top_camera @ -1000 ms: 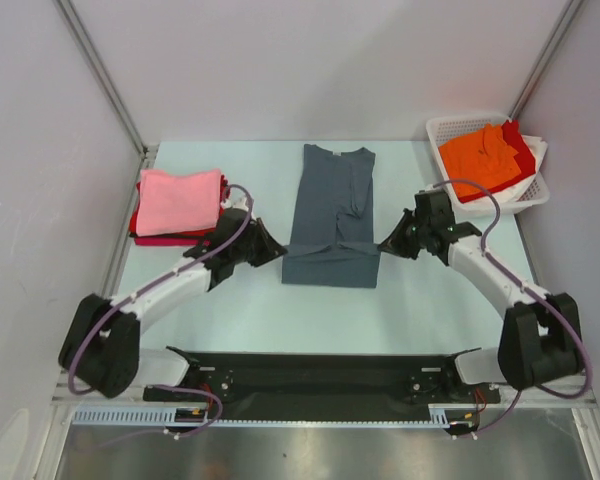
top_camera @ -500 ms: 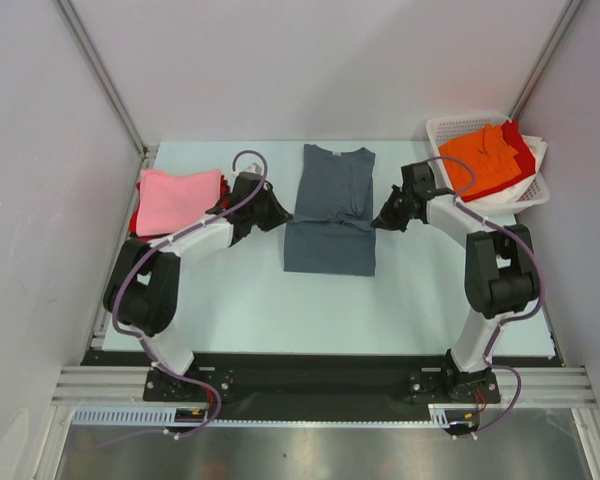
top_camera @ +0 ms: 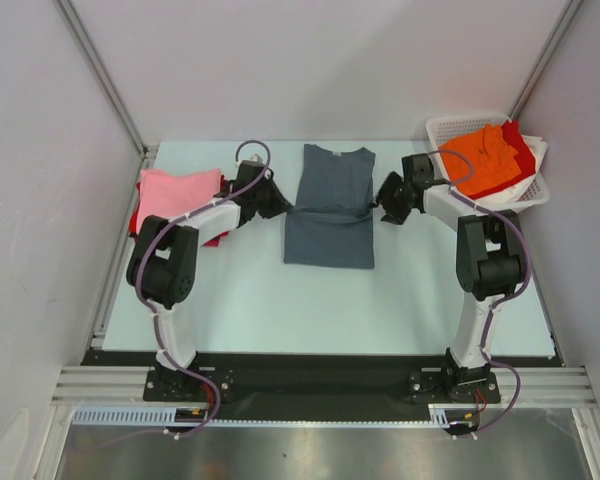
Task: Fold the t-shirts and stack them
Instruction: Fold the tshirt, then neatly place the folded tshirt to the corner
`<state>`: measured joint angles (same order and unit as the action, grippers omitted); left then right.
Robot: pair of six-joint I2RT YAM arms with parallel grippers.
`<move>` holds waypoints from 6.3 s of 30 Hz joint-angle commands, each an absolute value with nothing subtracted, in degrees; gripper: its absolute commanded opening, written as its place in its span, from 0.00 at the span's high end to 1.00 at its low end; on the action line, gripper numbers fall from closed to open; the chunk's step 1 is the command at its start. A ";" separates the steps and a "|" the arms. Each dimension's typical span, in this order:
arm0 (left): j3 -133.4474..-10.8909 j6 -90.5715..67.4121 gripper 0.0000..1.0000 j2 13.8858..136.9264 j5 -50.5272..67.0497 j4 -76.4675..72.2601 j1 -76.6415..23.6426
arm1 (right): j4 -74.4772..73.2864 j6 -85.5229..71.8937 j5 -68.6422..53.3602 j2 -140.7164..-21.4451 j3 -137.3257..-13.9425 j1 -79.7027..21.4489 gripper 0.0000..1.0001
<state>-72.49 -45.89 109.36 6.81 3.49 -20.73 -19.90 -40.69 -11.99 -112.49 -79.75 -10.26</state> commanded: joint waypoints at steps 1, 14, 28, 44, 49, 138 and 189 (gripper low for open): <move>-79.78 -41.41 0.63 112.23 10.18 0.26 -19.60 | -15.21 -43.94 -9.06 -111.45 -80.34 -9.58 0.26; -50.73 -41.57 0.26 91.95 10.55 -5.62 -21.18 | -5.72 -41.92 -12.12 -86.32 -49.15 -11.69 0.51; -40.25 -43.24 0.36 92.28 12.30 -12.65 -25.40 | -5.27 -40.17 -12.76 -90.26 -44.13 -16.78 0.58; -41.13 -44.56 0.60 97.21 11.08 -13.01 -26.98 | -0.53 -42.89 -11.25 -92.99 -40.17 -17.67 0.81; -40.25 -43.95 0.62 95.80 8.09 -11.52 -28.04 | -0.97 -42.45 -11.78 -91.67 -39.47 -17.67 0.90; -100.90 -34.37 0.08 130.78 18.64 9.84 -17.57 | -9.05 -30.15 -21.35 -125.94 -90.79 -2.55 0.22; -78.32 -34.89 1.00 96.62 11.69 2.02 -14.68 | -5.19 -29.62 -19.51 -104.07 -86.40 -21.00 1.00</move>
<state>-81.71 -37.28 106.06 11.94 4.89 -17.12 -8.01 -30.94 -19.90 -110.37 -87.07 -17.91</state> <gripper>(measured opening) 0.039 0.036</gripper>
